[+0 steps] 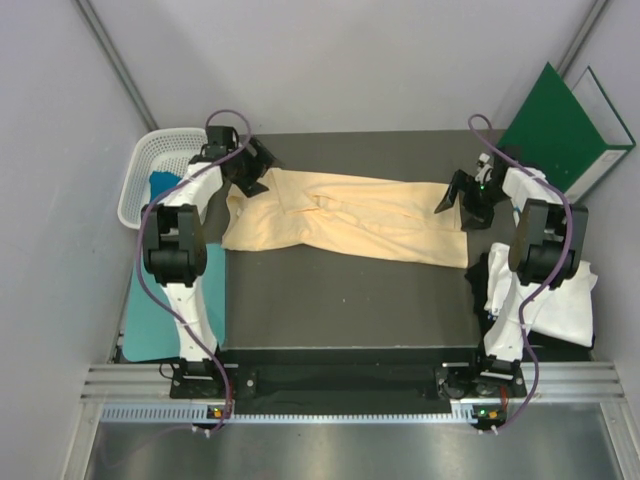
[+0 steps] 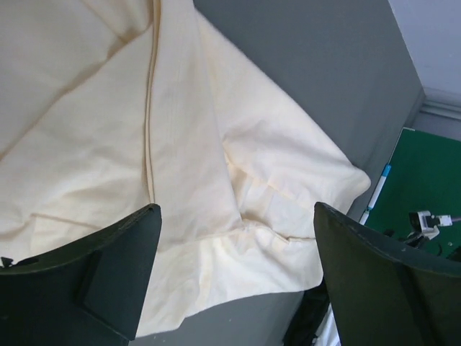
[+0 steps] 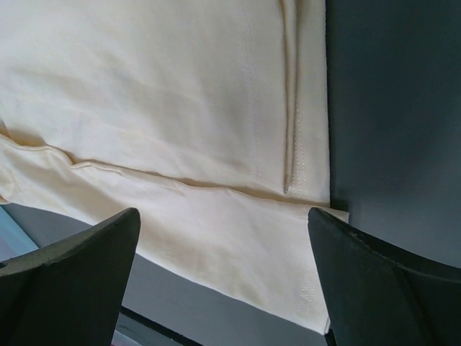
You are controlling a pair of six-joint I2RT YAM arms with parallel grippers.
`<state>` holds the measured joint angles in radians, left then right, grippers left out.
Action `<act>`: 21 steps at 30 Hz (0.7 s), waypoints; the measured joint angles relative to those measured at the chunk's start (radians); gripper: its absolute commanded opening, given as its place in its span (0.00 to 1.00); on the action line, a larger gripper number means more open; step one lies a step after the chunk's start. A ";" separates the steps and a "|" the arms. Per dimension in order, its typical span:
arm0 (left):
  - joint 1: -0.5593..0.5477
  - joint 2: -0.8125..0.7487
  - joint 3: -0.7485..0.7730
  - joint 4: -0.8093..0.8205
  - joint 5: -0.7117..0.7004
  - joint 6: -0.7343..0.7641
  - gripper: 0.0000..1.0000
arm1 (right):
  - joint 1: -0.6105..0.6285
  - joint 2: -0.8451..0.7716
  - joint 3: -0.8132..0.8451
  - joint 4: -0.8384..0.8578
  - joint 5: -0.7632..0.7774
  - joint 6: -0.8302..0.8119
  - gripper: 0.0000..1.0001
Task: Fold and stack the t-shirts
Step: Fold the other side of the tshirt into a rectangle
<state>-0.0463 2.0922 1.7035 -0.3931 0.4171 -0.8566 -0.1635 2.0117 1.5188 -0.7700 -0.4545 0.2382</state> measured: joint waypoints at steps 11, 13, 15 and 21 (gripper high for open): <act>-0.049 -0.070 -0.207 0.046 0.013 0.023 0.65 | 0.006 0.015 0.035 -0.003 -0.011 -0.002 1.00; -0.055 -0.060 -0.205 0.051 0.013 0.022 0.62 | 0.006 0.016 0.036 -0.004 -0.014 -0.002 1.00; -0.059 -0.038 -0.193 0.054 0.013 0.023 0.58 | 0.006 0.019 0.036 -0.005 -0.015 -0.002 1.00; -0.060 0.040 -0.127 0.032 0.007 0.038 0.59 | 0.006 0.021 0.035 -0.005 -0.016 -0.003 1.00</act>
<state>-0.1066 2.1326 1.5764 -0.3614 0.4240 -0.8185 -0.1577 2.0323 1.5543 -0.7753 -0.4702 0.2356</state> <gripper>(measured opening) 0.582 0.995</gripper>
